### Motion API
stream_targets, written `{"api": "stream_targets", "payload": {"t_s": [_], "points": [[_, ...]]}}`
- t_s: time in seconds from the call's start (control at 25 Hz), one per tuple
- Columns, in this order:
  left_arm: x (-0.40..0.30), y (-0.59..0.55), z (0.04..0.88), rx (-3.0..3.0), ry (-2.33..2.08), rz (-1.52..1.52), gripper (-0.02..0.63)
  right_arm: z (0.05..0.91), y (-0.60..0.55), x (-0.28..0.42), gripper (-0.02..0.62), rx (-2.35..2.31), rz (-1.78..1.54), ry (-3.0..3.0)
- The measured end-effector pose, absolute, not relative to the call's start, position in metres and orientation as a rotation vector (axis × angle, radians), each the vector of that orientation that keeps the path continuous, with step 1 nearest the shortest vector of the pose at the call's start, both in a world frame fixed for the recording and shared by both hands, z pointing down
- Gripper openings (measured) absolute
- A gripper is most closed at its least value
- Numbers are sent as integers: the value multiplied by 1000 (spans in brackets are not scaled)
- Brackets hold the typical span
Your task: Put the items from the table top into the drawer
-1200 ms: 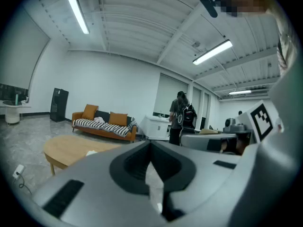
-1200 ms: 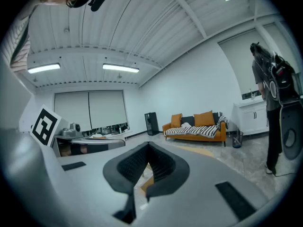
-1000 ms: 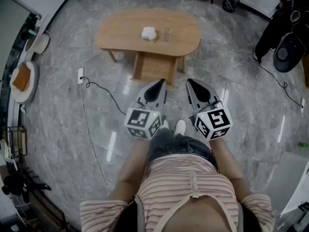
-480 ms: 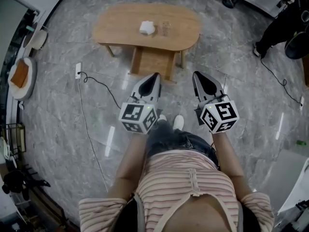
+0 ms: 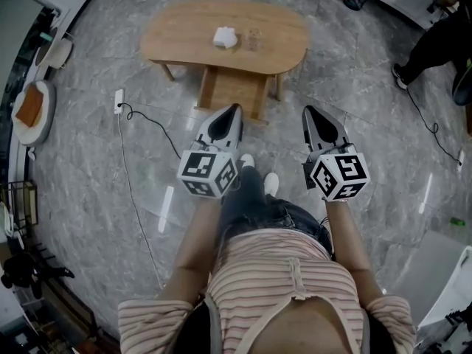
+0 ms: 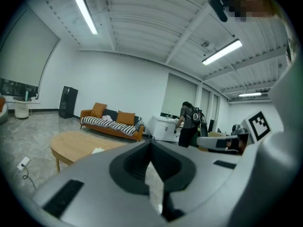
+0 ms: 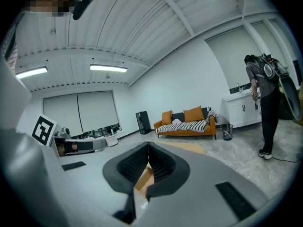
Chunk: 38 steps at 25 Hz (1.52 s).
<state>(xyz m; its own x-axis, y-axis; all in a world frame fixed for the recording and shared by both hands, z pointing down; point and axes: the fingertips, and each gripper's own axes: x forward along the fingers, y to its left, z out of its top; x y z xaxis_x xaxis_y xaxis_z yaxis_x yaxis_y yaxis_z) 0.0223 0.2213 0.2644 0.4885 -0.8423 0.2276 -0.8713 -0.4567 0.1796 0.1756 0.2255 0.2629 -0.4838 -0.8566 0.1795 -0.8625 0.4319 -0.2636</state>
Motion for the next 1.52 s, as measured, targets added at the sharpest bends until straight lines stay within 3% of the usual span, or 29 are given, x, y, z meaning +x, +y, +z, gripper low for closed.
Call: {"api": "stream_targets", "payload": {"t_s": [1.52], "points": [[-21, -10, 335, 2219, -1430, 316, 14, 296, -4, 124, 9, 1430, 568, -2554]]}}
